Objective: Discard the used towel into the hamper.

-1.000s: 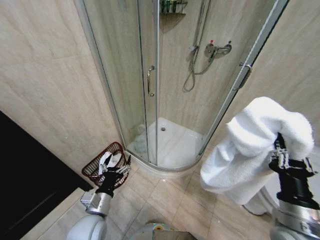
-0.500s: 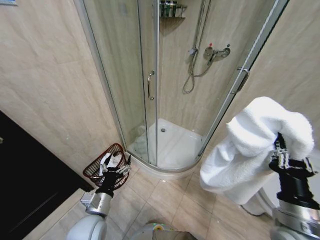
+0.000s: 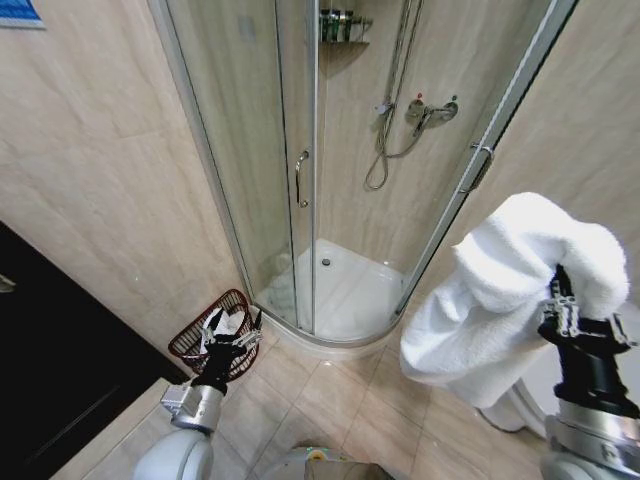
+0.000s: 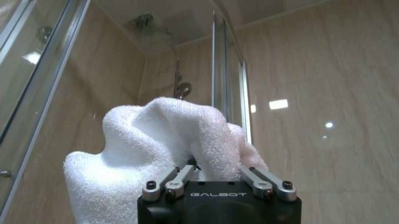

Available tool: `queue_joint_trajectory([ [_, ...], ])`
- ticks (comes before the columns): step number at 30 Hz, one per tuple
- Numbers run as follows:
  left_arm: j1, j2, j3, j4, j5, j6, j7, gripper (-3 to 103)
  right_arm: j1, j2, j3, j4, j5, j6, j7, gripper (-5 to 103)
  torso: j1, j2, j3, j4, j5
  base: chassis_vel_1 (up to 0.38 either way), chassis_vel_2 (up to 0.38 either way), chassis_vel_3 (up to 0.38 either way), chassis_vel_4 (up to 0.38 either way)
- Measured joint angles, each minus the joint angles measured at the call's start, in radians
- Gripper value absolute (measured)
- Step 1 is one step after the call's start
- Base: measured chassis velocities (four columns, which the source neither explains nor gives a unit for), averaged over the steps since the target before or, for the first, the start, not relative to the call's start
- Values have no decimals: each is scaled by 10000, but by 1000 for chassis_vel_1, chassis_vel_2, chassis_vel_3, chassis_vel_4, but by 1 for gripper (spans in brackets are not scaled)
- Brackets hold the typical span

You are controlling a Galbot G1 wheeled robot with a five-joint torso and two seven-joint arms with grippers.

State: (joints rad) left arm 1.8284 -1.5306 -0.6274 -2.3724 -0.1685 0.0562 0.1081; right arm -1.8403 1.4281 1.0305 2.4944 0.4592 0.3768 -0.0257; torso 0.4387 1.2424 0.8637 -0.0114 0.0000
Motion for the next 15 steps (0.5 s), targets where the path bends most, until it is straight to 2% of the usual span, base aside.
queue_joint_trajectory([
  [15,0,0,0,0,0,0,0,100,0,-3,9,5,4,0,11,20,353,771,420,0,0,0,0,0,0],
])
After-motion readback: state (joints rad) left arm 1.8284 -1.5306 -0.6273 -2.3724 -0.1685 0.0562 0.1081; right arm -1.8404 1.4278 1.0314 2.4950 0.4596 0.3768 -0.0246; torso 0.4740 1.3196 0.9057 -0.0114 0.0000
